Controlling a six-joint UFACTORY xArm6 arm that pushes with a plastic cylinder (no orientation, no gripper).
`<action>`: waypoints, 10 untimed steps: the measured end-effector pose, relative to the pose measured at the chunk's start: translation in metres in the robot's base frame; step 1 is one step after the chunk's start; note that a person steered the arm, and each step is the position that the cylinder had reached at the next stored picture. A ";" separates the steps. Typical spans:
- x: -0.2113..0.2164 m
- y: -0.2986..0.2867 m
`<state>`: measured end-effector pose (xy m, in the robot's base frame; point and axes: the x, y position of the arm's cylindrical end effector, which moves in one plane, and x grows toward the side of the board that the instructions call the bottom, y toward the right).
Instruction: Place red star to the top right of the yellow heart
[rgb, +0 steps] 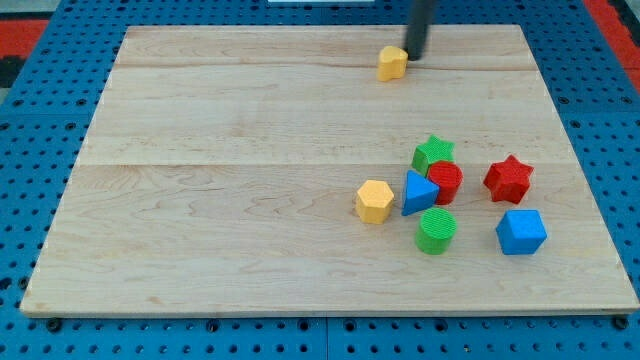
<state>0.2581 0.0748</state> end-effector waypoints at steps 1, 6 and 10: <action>0.053 -0.064; 0.205 0.252; 0.180 0.019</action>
<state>0.4385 0.0935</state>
